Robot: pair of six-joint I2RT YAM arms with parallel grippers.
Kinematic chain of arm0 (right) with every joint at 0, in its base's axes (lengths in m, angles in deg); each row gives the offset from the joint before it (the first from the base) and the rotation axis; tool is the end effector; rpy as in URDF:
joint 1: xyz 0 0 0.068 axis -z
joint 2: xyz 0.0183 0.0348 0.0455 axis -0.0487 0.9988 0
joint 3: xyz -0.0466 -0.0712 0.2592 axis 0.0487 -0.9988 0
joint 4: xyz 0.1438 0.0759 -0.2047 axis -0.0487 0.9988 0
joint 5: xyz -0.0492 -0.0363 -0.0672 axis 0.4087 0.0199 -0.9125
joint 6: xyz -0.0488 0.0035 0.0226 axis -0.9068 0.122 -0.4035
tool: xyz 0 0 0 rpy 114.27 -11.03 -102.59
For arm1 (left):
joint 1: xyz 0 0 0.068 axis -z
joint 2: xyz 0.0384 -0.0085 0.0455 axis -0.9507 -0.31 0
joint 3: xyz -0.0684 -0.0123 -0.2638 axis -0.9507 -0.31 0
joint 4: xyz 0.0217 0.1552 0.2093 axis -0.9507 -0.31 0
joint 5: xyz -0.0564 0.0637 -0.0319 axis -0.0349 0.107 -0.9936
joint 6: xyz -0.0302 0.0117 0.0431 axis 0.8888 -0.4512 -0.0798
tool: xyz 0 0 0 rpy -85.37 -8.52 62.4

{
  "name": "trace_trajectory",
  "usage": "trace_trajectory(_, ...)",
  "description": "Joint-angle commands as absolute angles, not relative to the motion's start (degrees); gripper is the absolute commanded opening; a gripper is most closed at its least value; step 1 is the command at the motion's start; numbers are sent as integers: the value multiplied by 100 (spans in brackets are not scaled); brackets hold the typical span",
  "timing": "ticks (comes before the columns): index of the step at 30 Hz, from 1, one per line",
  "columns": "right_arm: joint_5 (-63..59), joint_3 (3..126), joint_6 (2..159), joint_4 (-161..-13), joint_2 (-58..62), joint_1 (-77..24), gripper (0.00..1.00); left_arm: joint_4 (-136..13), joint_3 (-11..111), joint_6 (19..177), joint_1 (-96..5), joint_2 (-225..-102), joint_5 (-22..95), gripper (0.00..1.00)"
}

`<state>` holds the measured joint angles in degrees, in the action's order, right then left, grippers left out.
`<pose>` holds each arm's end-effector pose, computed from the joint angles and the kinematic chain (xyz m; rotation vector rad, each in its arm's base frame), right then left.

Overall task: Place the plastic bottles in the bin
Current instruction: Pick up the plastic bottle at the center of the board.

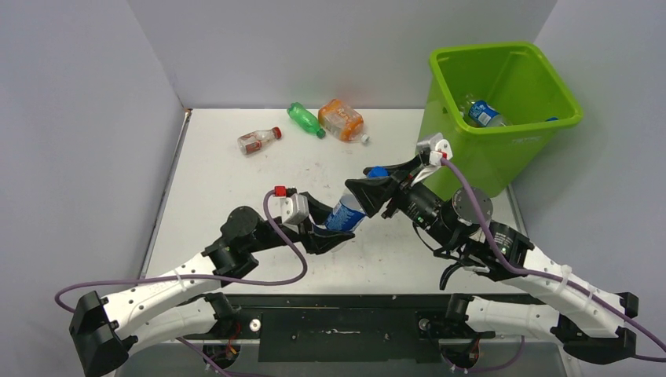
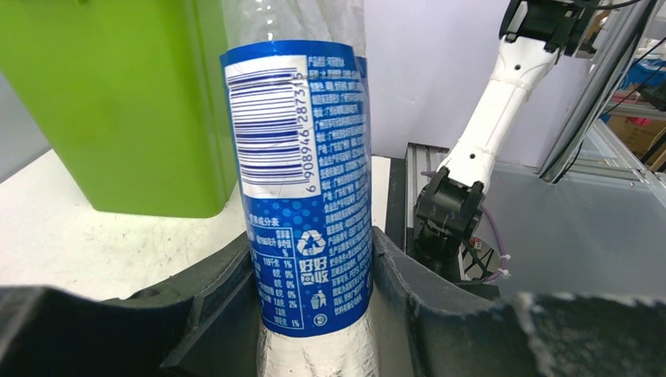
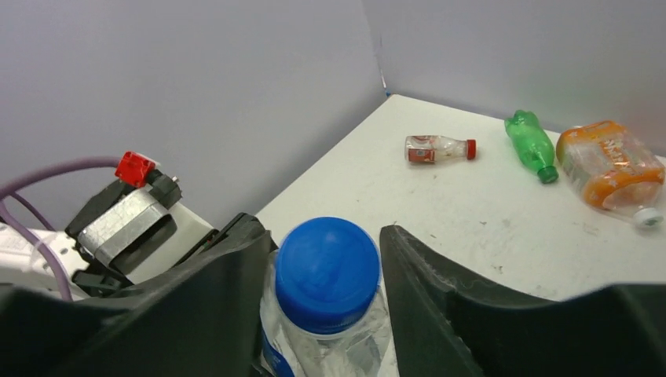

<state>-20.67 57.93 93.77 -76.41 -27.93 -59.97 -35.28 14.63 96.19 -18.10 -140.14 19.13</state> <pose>0.0873 0.1545 0.4634 -0.4037 1.4937 1.0266 0.1136 -0.1818 0.3385 0.9092 1.1731 -1.2229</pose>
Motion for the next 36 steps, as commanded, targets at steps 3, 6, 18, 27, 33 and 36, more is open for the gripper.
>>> trace_trajectory(3,-2350,5633,9480,-7877,-3126,-6023,28,-3317,1480,9499,-1760,-13875,1971,0)
trace_trajectory(6,-2272,5578,9483,-7957,-3196,-6022,7,-3288,1457,9506,-1754,-13856,1997,0)
trace_trajectory(18,-2721,7339,8535,-7444,-2699,-6023,5,-3032,1200,9400,-1703,-13425,2776,96)
trace_trajectory(27,-5702,9827,6221,-7811,-1478,-6027,5,-3090,1081,8958,-1683,-13136,3864,96)
trace_trajectory(33,-7118,9282,4412,-10554,-1492,-6114,5,-3163,1081,8839,-1675,-13202,4234,96)
trace_trajectory(36,-7407,9765,3572,-10923,-1029,-6145,5,-3307,1145,8804,-1675,-13298,4437,96)
